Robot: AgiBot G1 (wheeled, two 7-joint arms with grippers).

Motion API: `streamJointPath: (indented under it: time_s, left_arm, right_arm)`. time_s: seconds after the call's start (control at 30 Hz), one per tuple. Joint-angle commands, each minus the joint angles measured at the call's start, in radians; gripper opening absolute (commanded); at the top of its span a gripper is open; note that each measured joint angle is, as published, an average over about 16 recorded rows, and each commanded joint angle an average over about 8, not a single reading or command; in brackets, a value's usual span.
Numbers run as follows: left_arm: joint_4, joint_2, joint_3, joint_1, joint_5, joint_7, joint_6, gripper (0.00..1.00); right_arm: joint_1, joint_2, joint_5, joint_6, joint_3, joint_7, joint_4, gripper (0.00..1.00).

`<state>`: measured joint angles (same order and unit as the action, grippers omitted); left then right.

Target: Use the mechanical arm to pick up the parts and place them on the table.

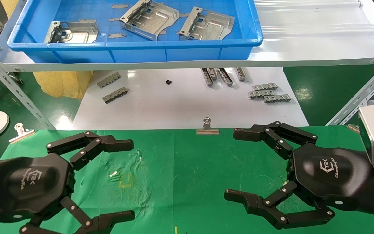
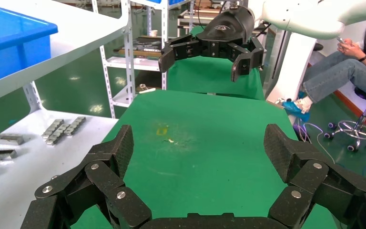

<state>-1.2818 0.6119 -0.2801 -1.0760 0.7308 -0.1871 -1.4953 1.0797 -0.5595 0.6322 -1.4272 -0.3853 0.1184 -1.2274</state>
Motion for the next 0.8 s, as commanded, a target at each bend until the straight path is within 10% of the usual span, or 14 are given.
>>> streamJointPath:
  time_s: [0.03,0.8]
  left_arm:
    - [0.000,0.000,0.000,0.000,0.000,0.000,0.000,1.00]
    - [0.000,0.000,0.000,0.000,0.000,0.000,0.000,1.00]
  right_arm:
    - [0.000,0.000,0.000,0.000,0.000,0.000,0.000,0.00]
    - [0.000,0.000,0.000,0.000,0.000,0.000,0.000,0.00]
